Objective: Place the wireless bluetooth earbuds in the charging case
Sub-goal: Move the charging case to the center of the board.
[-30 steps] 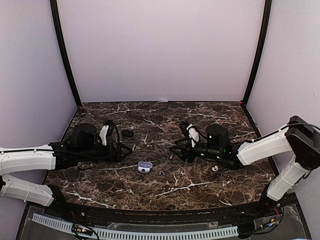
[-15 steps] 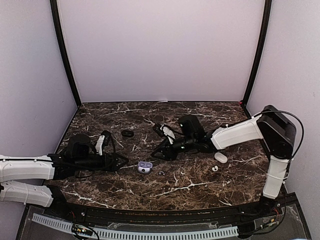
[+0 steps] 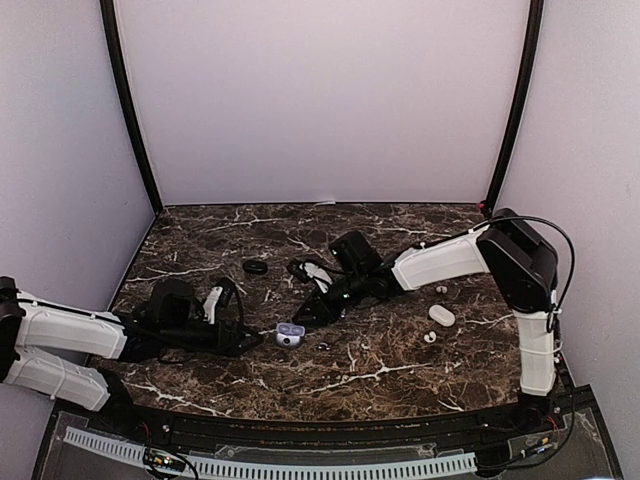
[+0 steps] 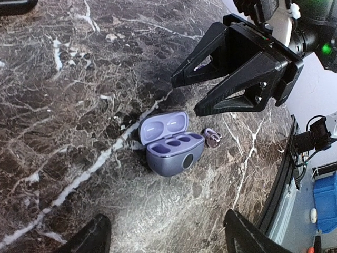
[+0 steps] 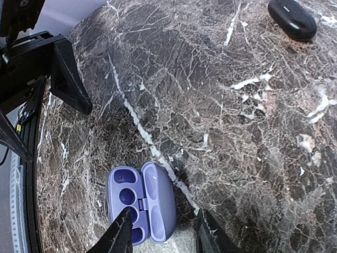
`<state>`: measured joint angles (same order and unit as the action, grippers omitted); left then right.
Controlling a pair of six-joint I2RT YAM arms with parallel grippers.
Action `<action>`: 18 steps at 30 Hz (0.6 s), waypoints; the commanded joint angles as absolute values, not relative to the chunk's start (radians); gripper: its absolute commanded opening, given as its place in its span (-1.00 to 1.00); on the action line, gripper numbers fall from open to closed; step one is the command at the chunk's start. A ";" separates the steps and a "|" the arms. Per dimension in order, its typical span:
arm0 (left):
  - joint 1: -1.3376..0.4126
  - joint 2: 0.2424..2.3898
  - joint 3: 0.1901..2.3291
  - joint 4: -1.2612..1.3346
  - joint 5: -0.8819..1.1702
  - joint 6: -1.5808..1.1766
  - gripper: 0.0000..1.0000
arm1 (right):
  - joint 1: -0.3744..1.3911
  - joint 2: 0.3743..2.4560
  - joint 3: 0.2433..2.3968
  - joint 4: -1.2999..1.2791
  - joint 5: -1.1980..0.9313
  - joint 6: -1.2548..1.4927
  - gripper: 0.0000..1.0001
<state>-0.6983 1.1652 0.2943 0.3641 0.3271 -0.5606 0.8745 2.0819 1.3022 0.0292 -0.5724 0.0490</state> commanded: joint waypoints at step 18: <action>-0.694 1.282 0.292 0.532 0.350 -0.548 0.34 | 1.076 1.905 1.169 0.076 -0.166 -0.152 -0.08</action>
<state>-0.6983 1.3304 0.2947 0.5068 0.3920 -0.5381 1.0115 1.9675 1.2064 0.0063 -0.3641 -0.0563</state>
